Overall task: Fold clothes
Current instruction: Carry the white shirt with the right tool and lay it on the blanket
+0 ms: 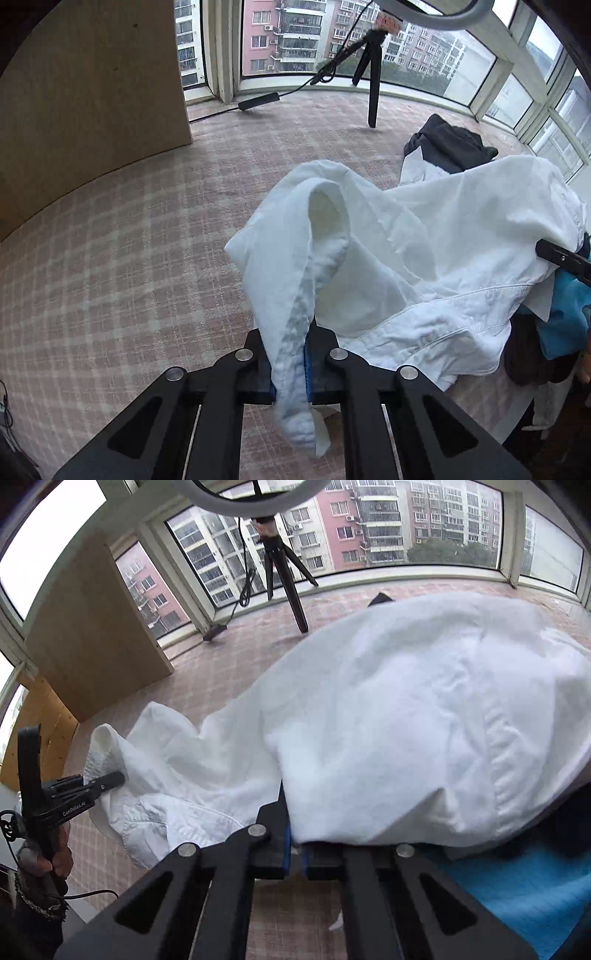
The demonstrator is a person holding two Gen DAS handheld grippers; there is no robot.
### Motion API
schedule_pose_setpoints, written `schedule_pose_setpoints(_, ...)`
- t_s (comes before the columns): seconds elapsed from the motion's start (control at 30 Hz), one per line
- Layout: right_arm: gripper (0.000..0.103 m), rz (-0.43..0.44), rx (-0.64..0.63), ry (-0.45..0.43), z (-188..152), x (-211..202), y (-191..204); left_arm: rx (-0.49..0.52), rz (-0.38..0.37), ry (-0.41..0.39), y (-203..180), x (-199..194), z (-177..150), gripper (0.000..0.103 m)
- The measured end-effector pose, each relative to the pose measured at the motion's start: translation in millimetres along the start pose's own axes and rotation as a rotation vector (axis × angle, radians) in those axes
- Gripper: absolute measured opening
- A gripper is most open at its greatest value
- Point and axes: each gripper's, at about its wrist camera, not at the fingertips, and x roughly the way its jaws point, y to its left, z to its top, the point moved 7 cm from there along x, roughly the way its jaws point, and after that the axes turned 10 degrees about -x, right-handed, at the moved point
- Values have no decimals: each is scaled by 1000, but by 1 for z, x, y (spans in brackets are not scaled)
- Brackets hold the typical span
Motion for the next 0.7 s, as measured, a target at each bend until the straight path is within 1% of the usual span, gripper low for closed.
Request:
schedule_pose_setpoints(0.03, 4, -13, -21, -52, 14, -18, 3, -14, -13, -34, 8, -17, 7, 8)
schedule_pose_setpoints(0.1, 4, 12, -74, -135, 44, -51, 20, -17, -52, -112, 22, -60, 21, 8)
schedule_pose_setpoints(0.17, 4, -1, -134, -195, 74, -79, 42, -20, -81, -187, 33, -108, 30, 8)
schedule_pose_setpoints(0.2, 4, 7, -166, -225, 91, -92, 56, -15, -80, -227, 37, -133, 36, 8)
schedule_pose_setpoints(0.3, 4, 35, -254, -332, 145, -130, 106, 1, -34, -388, 50, -218, 52, 8)
schedule_pose_setpoints(0.37, 4, 98, -310, -415, 181, -161, 149, 1, -1, -504, 60, -279, 60, 8)
schedule_pose_setpoints(0.43, 4, 182, -368, -488, 211, -193, 194, -7, 21, -615, 73, -341, 59, 8)
schedule_pose_setpoints(0.5, 4, 296, -410, -546, 232, -219, 238, -16, 21, -578, 80, -338, 45, 8)
schedule_pose_setpoints(0.57, 4, 433, -437, -559, 239, -234, 277, -26, 18, -527, 87, -328, 29, 8)
schedule_pose_setpoints(0.6, 4, 485, -449, -560, 239, -237, 292, -30, 16, -501, 91, -324, 21, 8)
schedule_pose_setpoints(0.67, 4, 534, -471, -552, 233, -231, 312, -40, 13, -450, 97, -315, 6, 8)
schedule_pose_setpoints(0.7, 4, 543, -481, -536, 227, -222, 317, -44, 12, -424, 101, -311, -2, 8)
